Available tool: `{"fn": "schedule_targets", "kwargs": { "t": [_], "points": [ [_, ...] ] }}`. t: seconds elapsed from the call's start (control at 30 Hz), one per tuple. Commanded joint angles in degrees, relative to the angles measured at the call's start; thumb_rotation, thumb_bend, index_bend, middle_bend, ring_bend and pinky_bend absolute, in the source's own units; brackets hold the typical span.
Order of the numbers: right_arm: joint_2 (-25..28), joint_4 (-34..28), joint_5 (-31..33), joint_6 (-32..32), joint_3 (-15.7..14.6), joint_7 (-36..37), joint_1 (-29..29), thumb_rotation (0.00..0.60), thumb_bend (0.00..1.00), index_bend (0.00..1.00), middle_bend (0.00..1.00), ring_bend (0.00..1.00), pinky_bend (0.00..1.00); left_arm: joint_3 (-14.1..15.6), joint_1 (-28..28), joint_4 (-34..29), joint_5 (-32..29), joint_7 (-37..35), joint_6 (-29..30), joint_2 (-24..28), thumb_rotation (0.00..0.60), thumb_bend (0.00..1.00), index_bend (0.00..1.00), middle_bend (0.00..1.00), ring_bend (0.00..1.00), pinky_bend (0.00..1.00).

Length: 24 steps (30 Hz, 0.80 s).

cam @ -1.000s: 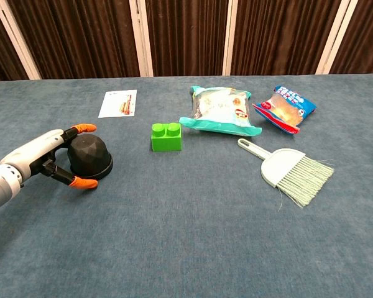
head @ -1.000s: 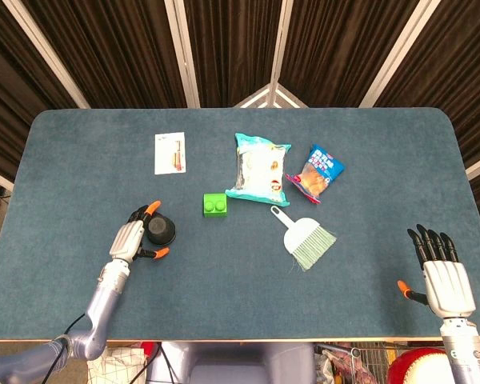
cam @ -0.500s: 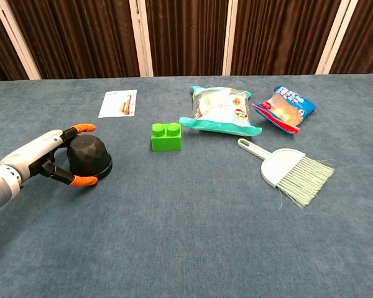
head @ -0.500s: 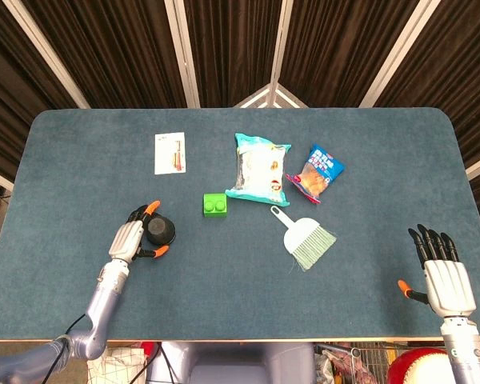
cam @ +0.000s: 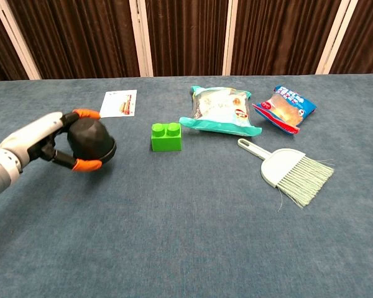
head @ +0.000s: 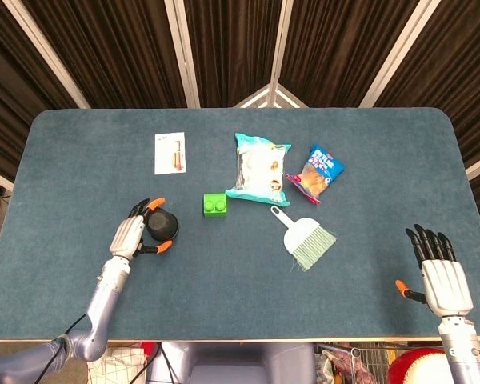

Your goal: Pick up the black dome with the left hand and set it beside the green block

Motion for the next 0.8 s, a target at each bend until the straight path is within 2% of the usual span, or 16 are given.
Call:
{"fn": "schedule_targets", "kwargs": {
  "t": [0.03,0.2,0.27,0.33,0.37,0.43,0.57,0.7,0.8],
  "points": [
    [0.18,-0.47,0.05,-0.09,-0.04,-0.34,0.04,0.6,0.21,0.0,0.0,0.04,0.0,-2.46,-1.02,-11.75,-1.45,8.95,2.0,4.64,0.6,0.51,0.15,0.42,0.0,0.0],
    [0.26,-0.75,0.17,-0.35,-0.01,-0.55,0.2,0.6,0.21,0.0,0.0,0.04,0.0,-5.77,-2.49,-26.64,-7.47,18.95,2.0,9.34,0.6,0.51,0.17,0.42,0.0,0.0],
    [0.22,-0.83,0.18,-0.48,-0.03,-0.56,0.29,0.6,0.21,0.0,0.0,0.04,0.0,-7.98,-2.83,-34.62,-9.37,21.39,3.72,11.19,0.6,0.51,0.17,0.43,0.0,0.0],
    [0.52,-1.15,-0.17,-0.17,-0.18,-0.32,0.14,0.6,0.21,0.0,0.0,0.04,0.0,-8.14,-2.08,-39.34,-10.04,22.76,5.37,13.13,0.6,0.51,0.17,0.43,0.0,0.0],
    [0.54,-1.18,0.13,-0.62,0.2,-0.15,0.54,0.6,0.21,0.0,0.0,0.04,0.0,-7.07,-0.9,-40.25,-10.54,22.63,5.94,14.58,0.6,0.51,0.17,0.43,0.0,0.0],
    [0.7,-1.36,0.28,-0.79,0.34,0.08,0.68,0.6,0.21,0.0,0.0,0.04,0.0,-5.32,0.48,-39.44,-11.09,20.82,5.52,16.04,0.6,0.51,0.17,0.43,0.0,0.0],
    [0.88,-1.71,0.25,-0.84,0.56,0.2,0.94,0.6,0.21,0.0,0.0,0.04,0.0,-2.34,2.07,-30.0,-12.71,13.62,2.02,15.93,0.6,0.52,0.18,0.43,0.0,0.0],
    [0.82,-1.86,0.47,-0.92,0.93,0.14,1.25,0.6,0.21,0.0,0.0,0.04,0.0,-1.24,1.36,-22.25,-13.92,9.8,-2.01,14.14,0.6,0.52,0.19,0.43,0.0,0.0],
    [1.01,-1.98,0.78,-1.26,1.14,0.15,1.53,0.6,0.21,0.0,0.0,0.04,0.0,-1.67,0.2,-22.3,-13.17,10.12,-2.54,13.97,0.6,0.52,0.19,0.43,0.0,0.0]
  ]
}}
